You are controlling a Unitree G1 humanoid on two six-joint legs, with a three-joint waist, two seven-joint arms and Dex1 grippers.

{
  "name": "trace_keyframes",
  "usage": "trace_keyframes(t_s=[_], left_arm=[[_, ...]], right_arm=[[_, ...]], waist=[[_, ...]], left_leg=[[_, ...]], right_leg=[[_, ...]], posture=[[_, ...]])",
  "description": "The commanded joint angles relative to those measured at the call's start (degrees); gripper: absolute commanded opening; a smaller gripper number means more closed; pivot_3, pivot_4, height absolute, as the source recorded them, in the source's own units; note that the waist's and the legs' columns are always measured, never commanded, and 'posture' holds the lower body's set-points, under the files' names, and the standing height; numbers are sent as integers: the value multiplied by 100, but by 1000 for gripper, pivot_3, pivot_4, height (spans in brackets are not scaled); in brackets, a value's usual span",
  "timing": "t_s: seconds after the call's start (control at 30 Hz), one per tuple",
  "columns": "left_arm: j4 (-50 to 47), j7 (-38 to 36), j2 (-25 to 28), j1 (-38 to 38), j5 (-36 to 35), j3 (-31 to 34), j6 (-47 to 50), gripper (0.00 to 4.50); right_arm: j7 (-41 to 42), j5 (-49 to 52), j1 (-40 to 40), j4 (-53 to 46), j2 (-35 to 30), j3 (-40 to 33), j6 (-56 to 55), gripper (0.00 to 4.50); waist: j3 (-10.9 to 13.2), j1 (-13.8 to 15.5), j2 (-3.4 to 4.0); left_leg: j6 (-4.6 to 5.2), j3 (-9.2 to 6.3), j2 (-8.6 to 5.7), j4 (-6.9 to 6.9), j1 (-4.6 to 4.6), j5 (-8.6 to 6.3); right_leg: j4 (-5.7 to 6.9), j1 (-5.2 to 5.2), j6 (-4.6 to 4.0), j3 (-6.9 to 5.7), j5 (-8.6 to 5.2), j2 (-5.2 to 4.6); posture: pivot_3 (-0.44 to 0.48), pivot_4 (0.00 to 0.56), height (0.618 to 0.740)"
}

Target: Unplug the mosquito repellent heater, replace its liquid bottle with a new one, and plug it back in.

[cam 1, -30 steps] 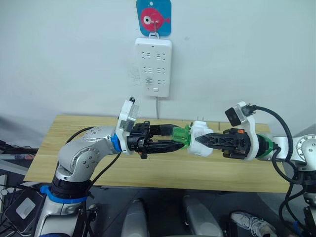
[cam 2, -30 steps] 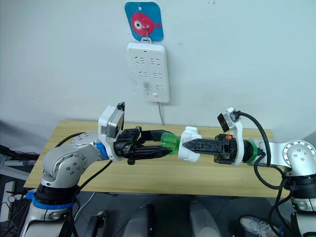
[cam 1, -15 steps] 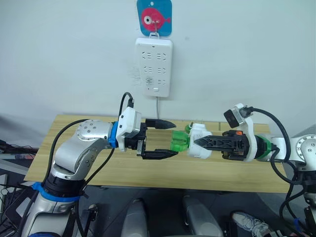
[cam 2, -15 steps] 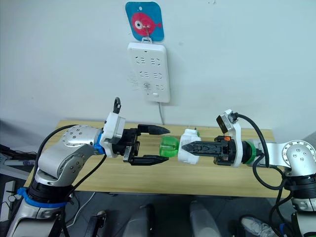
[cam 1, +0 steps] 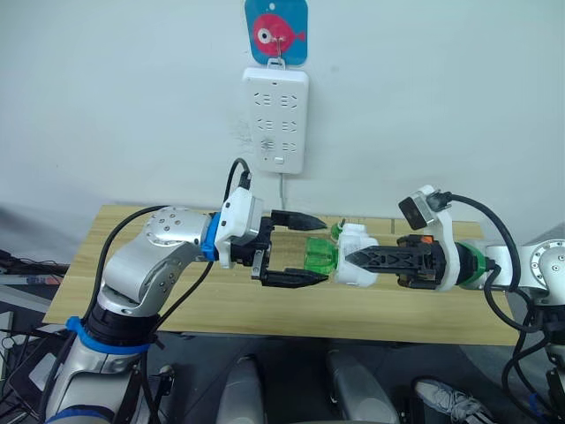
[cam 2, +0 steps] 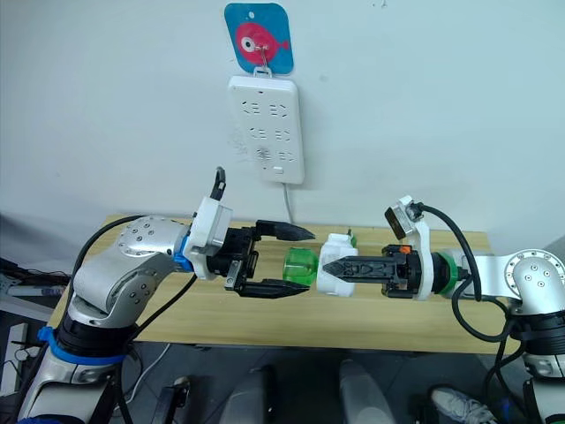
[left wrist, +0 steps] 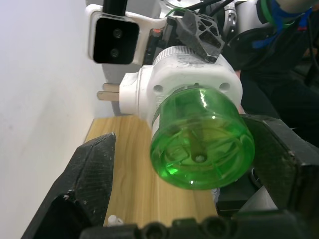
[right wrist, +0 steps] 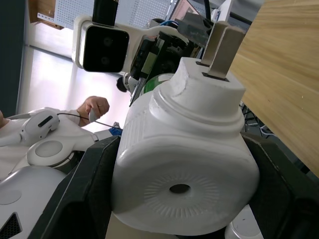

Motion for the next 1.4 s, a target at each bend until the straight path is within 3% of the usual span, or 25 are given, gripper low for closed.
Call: trace_keyframes(t_s=[0.03,0.13,0.43,0.47,0.53,0.63,0.73,0.83,1.0,1.2,1.4], left_arm=[[-144,24,-49,-136,-73,-8,22,3056],[-135,13,-56,-164,-59,-48,30,2281],[-45,99,-106,-137,8,-49,-23,2280],[-27,129,-124,-127,-8,-31,-5,2280],[-11,164,-121,-69,-69,20,60,2280],[-13,238,-128,6,-163,88,143,2280],[3,255,-94,74,-227,158,230,2280],[-22,144,3,178,-271,147,288,2280],[13,-66,53,186,-204,35,202,2280],[67,-97,-127,41,-203,-59,183,2280],[-36,26,-272,25,-278,16,193,2280]], right_arm=[[77,200,-82,-188,-35,-57,-30,3143],[83,200,-36,-215,-56,-47,-47,3143],[142,200,151,-341,-284,-79,-48,3143],[121,200,183,-359,-332,-91,-60,3883],[244,41,349,-455,-636,-224,69,4468],[402,-284,617,-499,-976,-435,106,4500],[1122,-1489,916,-793,-1378,-777,-14,4500],[1332,-1895,631,-606,-1451,-1195,-385,3968],[1456,-1869,-300,-299,-1290,-1254,-332,2199],[1277,-1850,-1278,-76,-375,-586,-67,14],[1493,-2351,-1487,135,-10,-290,175,0]], waist=[[0,0,0],[0,-1,0],[0,6,0],[0,9,0],[0,22,0],[0,51,0],[-1,66,2],[-2,38,3],[-1,8,4],[-1,-29,4],[-1,-10,4]], left_leg=[[0,0,0,0,0,0],[0,0,0,0,0,0],[0,0,0,0,0,0],[0,0,0,0,0,0],[0,-1,0,0,0,0],[0,-1,-1,0,0,0],[0,-1,0,1,1,0],[0,1,1,2,3,0],[0,2,2,6,6,1],[1,3,1,2,3,0],[3,0,-1,-1,0,-1]], right_leg=[[0,0,0,0,0,0],[1,0,0,0,0,0],[1,0,0,0,0,0],[1,0,0,0,0,0],[1,0,0,-1,0,0],[0,0,1,-1,0,0],[1,1,0,-1,0,0],[1,0,1,0,0,0],[4,3,-2,-1,2,0],[2,0,-3,1,2,0],[0,0,-12,-2,7,-2]], posture=[[-126,203,718],[-125,204,718],[-128,202,718],[-128,202,718],[-130,203,718],[-132,204,718],[-135,207,718],[-146,209,718],[-162,214,718],[-160,219,718],[-147,217,718]])
